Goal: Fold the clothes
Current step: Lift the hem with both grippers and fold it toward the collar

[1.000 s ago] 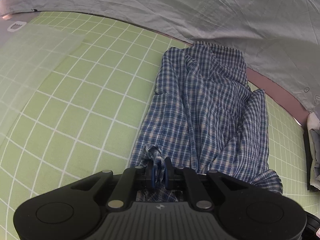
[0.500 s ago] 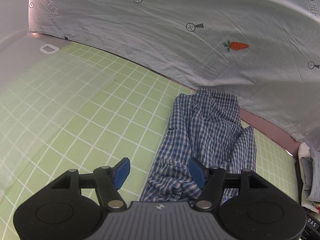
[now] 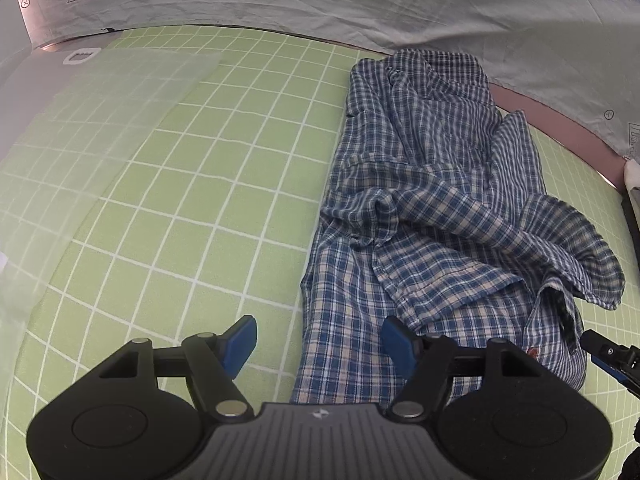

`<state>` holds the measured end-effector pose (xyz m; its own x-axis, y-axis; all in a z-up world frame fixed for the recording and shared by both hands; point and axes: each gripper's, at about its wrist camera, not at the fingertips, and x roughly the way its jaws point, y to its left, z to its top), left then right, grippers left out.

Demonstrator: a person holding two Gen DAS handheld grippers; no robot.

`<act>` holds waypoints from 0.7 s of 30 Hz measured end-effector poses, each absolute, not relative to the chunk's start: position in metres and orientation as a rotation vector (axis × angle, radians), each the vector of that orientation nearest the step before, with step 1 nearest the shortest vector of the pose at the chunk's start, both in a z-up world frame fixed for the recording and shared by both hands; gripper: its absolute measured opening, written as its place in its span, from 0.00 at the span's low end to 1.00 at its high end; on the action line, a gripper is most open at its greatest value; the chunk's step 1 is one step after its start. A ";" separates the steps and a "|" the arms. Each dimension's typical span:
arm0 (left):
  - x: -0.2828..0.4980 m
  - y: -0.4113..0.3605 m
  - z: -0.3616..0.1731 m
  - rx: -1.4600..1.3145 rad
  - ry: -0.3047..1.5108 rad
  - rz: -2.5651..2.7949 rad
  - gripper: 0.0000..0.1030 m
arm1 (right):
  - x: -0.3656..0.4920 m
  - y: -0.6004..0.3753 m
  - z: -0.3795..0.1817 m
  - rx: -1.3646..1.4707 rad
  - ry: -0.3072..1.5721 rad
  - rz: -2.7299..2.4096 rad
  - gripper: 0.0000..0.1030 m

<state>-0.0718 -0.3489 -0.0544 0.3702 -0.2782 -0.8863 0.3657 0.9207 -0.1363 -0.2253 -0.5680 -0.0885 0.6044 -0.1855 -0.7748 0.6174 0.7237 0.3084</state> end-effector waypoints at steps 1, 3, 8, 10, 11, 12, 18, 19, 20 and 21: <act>-0.070 -0.351 -0.054 0.095 1.114 -0.414 0.69 | -0.221 -0.568 -0.090 0.596 0.802 -0.490 0.50; -0.065 -0.356 -0.054 0.109 1.107 -0.409 0.69 | -0.213 -0.569 -0.092 0.588 0.816 -0.475 0.50; -0.043 -0.371 -0.057 0.111 1.104 -0.414 0.71 | -0.189 -0.582 -0.098 0.601 0.833 -0.454 0.50; -0.029 -0.377 -0.060 0.115 1.108 -0.408 0.71 | -0.176 -0.589 -0.100 0.616 0.833 -0.447 0.50; -0.022 -0.380 -0.061 0.114 1.107 -0.405 0.71 | -0.169 -0.593 -0.101 0.622 0.832 -0.444 0.50; -0.015 -0.382 -0.063 0.113 1.106 -0.402 0.71 | -0.162 -0.596 -0.101 0.625 0.829 -0.441 0.50; 0.030 -0.394 -0.067 0.125 1.068 -0.332 0.71 | -0.121 -0.613 -0.097 0.620 0.796 -0.437 0.51; 0.037 -0.395 -0.067 0.125 1.062 -0.313 0.71 | -0.117 -0.616 -0.096 0.617 0.789 -0.442 0.51; 0.040 -0.393 -0.066 0.119 1.056 -0.294 0.71 | -0.115 -0.617 -0.095 0.618 0.780 -0.447 0.51; 0.044 -0.391 -0.066 0.113 1.049 -0.275 0.71 | -0.114 -0.619 -0.094 0.625 0.769 -0.454 0.52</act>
